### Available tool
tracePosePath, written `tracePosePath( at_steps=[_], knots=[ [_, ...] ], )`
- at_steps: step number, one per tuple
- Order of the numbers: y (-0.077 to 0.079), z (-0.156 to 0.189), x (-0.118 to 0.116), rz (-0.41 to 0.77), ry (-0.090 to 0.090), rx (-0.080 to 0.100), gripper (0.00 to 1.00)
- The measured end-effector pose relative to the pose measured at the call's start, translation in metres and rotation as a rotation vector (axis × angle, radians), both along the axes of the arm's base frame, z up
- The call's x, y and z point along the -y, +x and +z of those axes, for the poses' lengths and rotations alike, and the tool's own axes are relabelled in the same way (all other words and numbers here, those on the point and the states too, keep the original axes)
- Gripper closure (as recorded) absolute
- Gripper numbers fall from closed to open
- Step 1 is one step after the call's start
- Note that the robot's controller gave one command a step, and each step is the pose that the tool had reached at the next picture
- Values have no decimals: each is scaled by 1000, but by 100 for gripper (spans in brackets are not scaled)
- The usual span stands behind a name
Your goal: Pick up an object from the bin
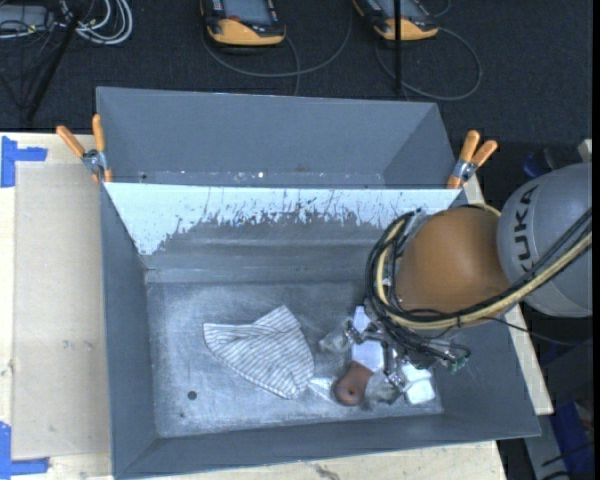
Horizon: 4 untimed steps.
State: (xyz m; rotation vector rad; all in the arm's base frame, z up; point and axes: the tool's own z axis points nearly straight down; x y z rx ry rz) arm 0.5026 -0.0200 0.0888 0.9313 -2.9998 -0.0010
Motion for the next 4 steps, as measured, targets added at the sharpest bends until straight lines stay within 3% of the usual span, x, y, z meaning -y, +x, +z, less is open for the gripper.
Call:
tracePosePath(
  at_steps=[1,4],
  knots=[
    [-6,-14,8,-16,-3,-13,100],
    [-7,-10,7,-17,-2,-10,100]
  ],
)
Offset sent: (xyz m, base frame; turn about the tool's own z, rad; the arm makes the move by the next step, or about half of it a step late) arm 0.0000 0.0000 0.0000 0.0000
